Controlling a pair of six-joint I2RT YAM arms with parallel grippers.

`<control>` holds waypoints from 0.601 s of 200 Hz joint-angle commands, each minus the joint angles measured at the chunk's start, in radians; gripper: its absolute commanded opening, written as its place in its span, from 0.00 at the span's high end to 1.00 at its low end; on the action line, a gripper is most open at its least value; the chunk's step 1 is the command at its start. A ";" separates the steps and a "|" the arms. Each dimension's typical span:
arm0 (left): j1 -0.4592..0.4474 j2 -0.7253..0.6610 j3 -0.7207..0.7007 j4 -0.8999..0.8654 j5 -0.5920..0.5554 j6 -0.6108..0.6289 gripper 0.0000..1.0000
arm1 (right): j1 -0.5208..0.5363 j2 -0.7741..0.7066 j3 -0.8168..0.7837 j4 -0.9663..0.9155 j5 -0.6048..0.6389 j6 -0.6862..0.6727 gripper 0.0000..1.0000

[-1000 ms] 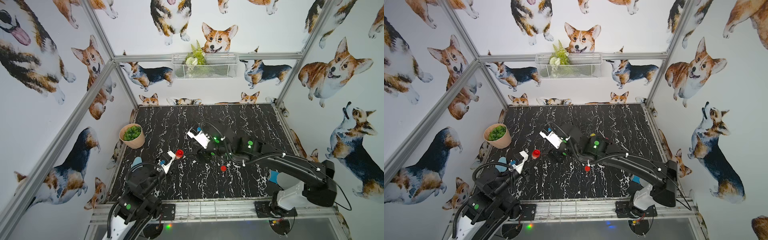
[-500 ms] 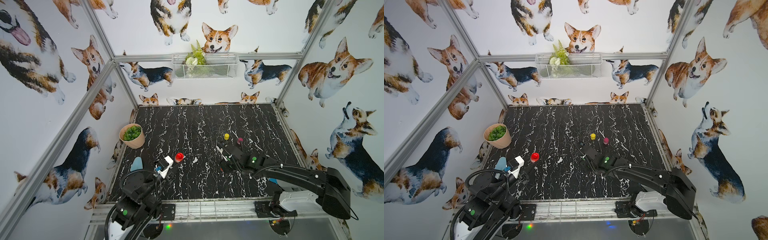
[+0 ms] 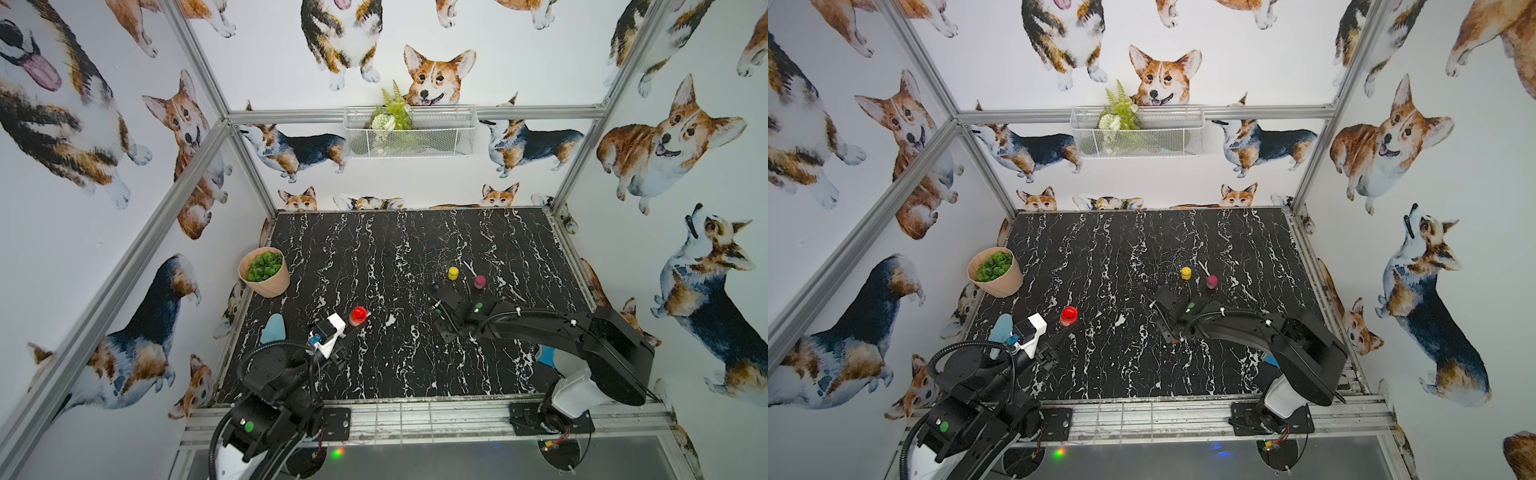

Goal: Close the paint jar lid
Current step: Pick up the lid from the center of the board.

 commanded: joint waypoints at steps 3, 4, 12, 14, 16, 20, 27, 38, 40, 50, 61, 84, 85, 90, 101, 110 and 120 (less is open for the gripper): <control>0.002 0.000 0.002 0.016 0.010 0.005 0.67 | 0.001 0.019 0.000 -0.058 -0.006 0.057 0.45; 0.002 0.000 0.002 0.016 0.010 0.005 0.67 | 0.001 0.018 -0.001 -0.056 -0.006 0.057 0.45; 0.001 0.001 0.001 0.016 0.010 0.006 0.67 | 0.001 0.018 -0.008 -0.050 -0.009 0.062 0.45; 0.002 0.001 0.002 0.016 0.010 0.006 0.67 | 0.001 0.018 -0.008 -0.050 -0.009 0.062 0.45; 0.001 0.002 0.002 0.016 0.010 0.006 0.67 | 0.001 0.018 -0.009 -0.050 -0.009 0.064 0.45; 0.001 0.003 0.002 0.016 0.011 0.006 0.67 | 0.001 0.018 -0.010 -0.050 -0.010 0.065 0.46; 0.002 0.004 0.001 0.016 0.012 0.006 0.67 | 0.000 0.018 -0.010 -0.053 -0.014 0.065 0.46; 0.002 0.005 0.001 0.015 0.012 0.005 0.67 | -0.001 0.022 -0.007 -0.064 -0.023 0.069 0.46; 0.002 0.005 0.001 0.015 0.012 0.006 0.67 | -0.001 0.024 -0.006 -0.066 -0.026 0.069 0.46; 0.002 0.005 0.002 0.015 0.010 0.006 0.67 | 0.000 0.029 -0.005 -0.071 -0.038 0.074 0.47; 0.002 0.004 0.001 0.015 0.009 0.007 0.67 | 0.000 0.032 -0.011 -0.068 -0.060 0.076 0.48; 0.002 0.006 0.000 0.015 0.009 0.007 0.67 | -0.001 0.038 -0.027 -0.051 -0.084 0.083 0.51; 0.001 0.006 0.000 0.015 0.009 0.007 0.67 | -0.001 0.038 -0.027 -0.051 -0.083 0.083 0.51; 0.002 0.007 0.001 0.016 0.010 0.006 0.67 | -0.001 0.043 -0.027 -0.051 -0.085 0.083 0.51; 0.002 0.007 0.000 0.016 0.010 0.008 0.67 | -0.001 0.051 -0.024 -0.054 -0.074 0.085 0.53; 0.002 0.007 0.000 0.016 0.010 0.006 0.67 | -0.001 0.053 -0.023 -0.053 -0.076 0.082 0.53; 0.002 0.007 0.000 0.015 0.010 0.006 0.67 | -0.001 0.056 -0.023 -0.051 -0.081 0.082 0.53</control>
